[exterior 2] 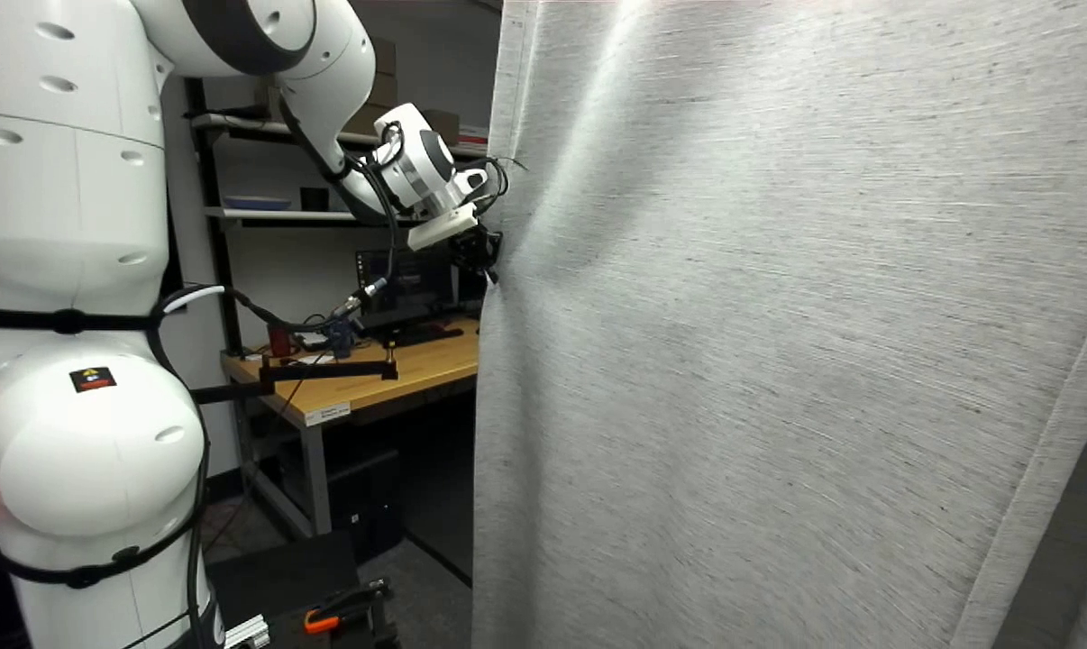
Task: Pull the grey curtain to the left.
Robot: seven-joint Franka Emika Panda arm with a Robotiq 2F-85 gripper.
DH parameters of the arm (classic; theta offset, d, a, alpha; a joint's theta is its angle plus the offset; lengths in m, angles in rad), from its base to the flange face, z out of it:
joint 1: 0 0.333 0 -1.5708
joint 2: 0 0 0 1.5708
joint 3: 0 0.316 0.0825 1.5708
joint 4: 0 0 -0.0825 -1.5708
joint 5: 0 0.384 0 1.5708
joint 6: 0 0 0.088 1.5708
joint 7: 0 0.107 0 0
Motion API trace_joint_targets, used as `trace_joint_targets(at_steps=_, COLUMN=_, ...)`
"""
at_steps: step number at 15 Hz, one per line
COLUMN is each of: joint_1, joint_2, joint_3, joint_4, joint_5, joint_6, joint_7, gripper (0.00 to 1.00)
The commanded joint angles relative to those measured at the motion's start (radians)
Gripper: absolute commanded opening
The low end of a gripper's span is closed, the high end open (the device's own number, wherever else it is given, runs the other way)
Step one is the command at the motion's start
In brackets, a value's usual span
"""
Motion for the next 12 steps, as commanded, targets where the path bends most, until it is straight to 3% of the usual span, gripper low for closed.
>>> trace_joint_targets(at_steps=1, joint_1=0.081, joint_2=0.144, joint_3=-0.012, joint_4=0.113, joint_5=-0.064, joint_6=-0.053, joint_7=-0.023, gripper=0.01)
trace_joint_targets(at_steps=12, joint_1=0.294, joint_2=0.283, joint_3=-0.005, joint_4=0.232, joint_5=-0.241, joint_6=-0.245, joint_7=-0.023, gripper=0.01)
